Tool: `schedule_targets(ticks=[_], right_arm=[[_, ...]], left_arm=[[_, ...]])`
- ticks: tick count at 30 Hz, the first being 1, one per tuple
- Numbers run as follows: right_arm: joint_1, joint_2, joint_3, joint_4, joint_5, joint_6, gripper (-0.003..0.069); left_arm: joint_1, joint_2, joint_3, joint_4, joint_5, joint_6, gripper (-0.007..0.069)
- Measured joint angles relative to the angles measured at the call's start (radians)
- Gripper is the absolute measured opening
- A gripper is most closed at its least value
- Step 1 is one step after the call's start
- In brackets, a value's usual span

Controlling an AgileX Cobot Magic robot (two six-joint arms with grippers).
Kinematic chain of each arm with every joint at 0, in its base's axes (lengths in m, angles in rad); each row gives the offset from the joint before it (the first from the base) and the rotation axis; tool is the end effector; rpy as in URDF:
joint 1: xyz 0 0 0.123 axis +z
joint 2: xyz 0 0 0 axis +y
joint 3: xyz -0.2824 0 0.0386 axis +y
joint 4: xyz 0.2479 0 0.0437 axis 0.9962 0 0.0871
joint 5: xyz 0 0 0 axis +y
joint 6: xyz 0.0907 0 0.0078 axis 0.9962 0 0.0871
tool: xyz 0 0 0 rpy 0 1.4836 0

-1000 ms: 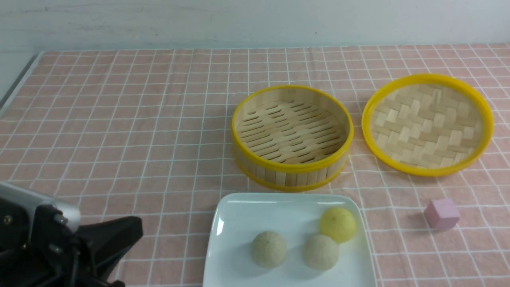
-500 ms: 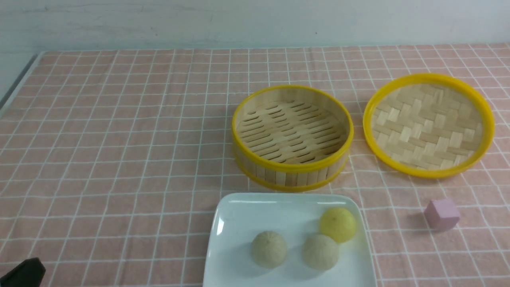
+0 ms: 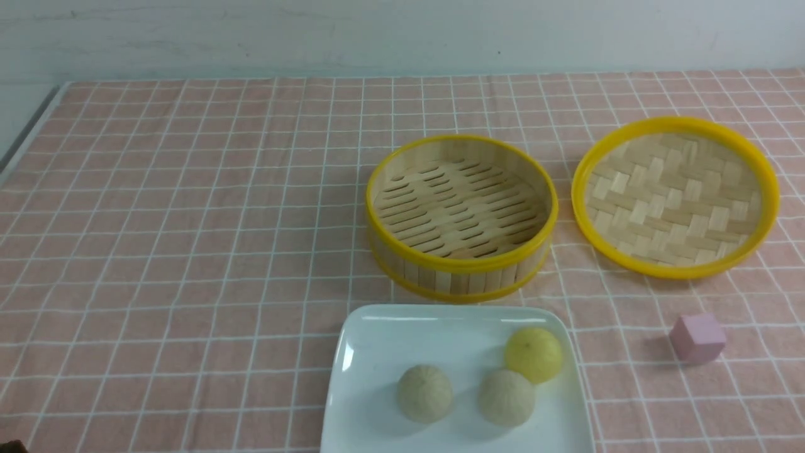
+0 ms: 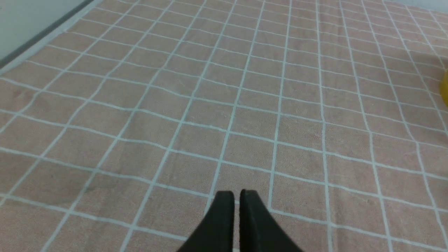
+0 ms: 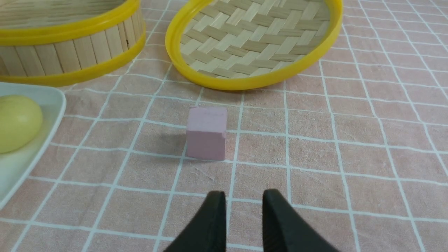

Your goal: Put the steamed buns into the plate on the pink tablecloth.

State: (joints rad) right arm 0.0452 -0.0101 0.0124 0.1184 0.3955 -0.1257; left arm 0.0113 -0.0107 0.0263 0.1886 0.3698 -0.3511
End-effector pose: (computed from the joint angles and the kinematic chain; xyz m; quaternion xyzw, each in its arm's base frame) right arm 0.0516 0.0065 0.1742 -0.0383 0.8062 0.0269 0.5897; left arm 0.0526 0.0068 0.1721 -0.0947 0.7967 -0.0216 0.5965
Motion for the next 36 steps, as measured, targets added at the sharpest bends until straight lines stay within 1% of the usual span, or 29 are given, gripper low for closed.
schedule_targets(ticks=[36], right_arm=[[0.000, 0.000, 0.000, 0.000, 0.000, 0.000, 0.0226]], left_arm=[[0.001, -0.001, -0.001, 0.015, 0.006, 0.000, 0.0074]])
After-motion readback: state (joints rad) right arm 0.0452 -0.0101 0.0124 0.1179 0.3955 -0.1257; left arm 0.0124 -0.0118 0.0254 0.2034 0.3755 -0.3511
